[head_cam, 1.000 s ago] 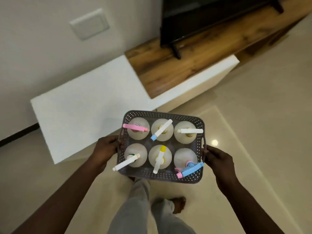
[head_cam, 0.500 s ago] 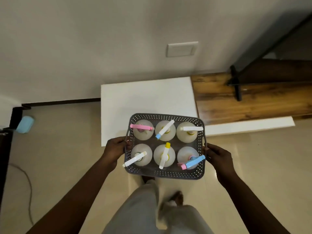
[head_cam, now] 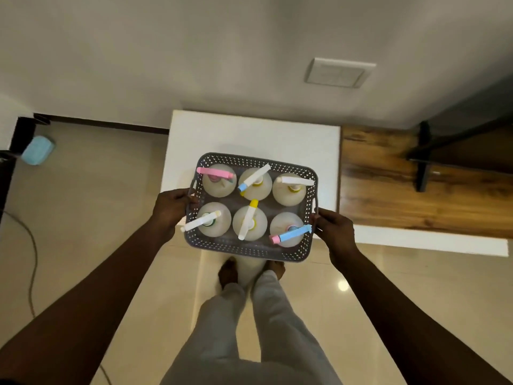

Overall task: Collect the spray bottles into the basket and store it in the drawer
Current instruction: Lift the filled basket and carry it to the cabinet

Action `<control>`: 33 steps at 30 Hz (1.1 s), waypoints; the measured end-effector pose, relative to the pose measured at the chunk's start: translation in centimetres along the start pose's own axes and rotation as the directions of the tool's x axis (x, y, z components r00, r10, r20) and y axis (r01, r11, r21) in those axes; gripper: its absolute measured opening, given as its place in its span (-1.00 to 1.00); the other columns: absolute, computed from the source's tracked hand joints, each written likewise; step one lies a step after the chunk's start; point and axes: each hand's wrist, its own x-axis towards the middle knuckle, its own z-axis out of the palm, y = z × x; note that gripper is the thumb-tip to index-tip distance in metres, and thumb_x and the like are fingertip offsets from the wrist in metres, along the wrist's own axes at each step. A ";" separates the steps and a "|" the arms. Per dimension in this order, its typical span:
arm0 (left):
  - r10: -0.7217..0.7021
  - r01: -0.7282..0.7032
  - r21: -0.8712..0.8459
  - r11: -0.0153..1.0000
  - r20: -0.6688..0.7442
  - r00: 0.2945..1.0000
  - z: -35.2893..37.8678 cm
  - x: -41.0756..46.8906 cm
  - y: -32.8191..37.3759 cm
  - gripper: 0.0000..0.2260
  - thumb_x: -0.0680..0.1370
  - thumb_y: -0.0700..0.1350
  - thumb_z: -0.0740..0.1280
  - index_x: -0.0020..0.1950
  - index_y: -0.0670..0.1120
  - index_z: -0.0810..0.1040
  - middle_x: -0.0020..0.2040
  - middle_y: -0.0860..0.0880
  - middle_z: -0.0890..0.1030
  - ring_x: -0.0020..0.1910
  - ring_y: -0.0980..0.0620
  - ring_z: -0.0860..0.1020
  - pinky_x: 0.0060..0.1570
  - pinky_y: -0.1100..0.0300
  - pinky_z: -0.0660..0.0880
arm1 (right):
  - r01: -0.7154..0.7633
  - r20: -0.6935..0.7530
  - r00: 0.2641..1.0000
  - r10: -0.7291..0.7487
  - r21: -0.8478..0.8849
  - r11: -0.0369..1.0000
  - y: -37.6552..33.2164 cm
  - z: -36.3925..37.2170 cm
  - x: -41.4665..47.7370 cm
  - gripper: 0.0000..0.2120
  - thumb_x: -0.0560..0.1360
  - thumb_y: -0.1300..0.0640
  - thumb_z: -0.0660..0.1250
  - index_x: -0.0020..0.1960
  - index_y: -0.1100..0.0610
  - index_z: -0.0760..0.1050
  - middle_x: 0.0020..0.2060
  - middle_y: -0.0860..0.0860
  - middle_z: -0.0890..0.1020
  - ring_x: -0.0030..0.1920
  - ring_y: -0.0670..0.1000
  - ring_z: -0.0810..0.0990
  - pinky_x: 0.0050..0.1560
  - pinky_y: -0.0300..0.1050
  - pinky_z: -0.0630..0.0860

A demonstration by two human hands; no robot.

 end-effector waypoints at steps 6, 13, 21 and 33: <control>-0.006 0.007 -0.017 1.000 0.032 0.999 1.3 3.6 -0.5 -0.77 0.53 -0.43 0.39 -0.06 -0.11 0.71 -0.29 0.00 0.74 -0.29 0.07 0.68 -0.22 0.26 0.66 | -0.019 0.000 1.000 0.019 -0.035 0.999 -1.2 1.0 5.3 -0.75 0.61 0.35 0.38 0.27 0.35 0.64 0.13 0.34 0.71 0.06 0.19 0.66 0.32 0.31 0.59; -0.012 0.013 -0.013 1.000 0.071 0.997 2.3 7.2 0.1 -0.76 0.57 -0.43 0.33 -0.07 -0.12 0.67 -0.34 0.02 0.74 -0.36 0.14 0.71 -0.30 0.31 0.63 | -0.038 -0.032 0.999 0.036 -0.064 0.997 -1.6 2.4 9.8 -0.77 0.61 0.36 0.38 0.26 0.33 0.65 0.12 0.32 0.72 0.06 0.19 0.67 0.31 0.30 0.60; -0.018 0.019 -0.006 1.000 0.068 0.997 2.9 9.9 -0.1 -0.80 0.59 -0.42 0.32 0.04 -0.18 0.67 -0.26 -0.04 0.73 -0.28 0.07 0.70 -0.10 0.19 0.70 | -0.045 -0.050 0.998 0.043 -0.051 0.998 -1.5 3.7 11.6 -0.76 0.63 0.36 0.36 0.28 0.34 0.63 0.16 0.33 0.70 0.06 0.18 0.66 0.31 0.25 0.61; -0.011 0.007 0.061 0.998 0.066 0.998 3.1 11.4 -1.5 -0.82 0.59 -0.33 0.36 0.06 -0.12 0.71 -0.02 -0.14 0.74 0.00 -0.14 0.69 0.17 -0.03 0.63 | -0.051 -0.067 0.997 0.048 -0.038 0.998 -0.4 4.1 12.1 -0.73 0.63 0.31 0.38 0.31 0.32 0.61 0.19 0.30 0.69 0.14 0.19 0.68 0.35 0.25 0.59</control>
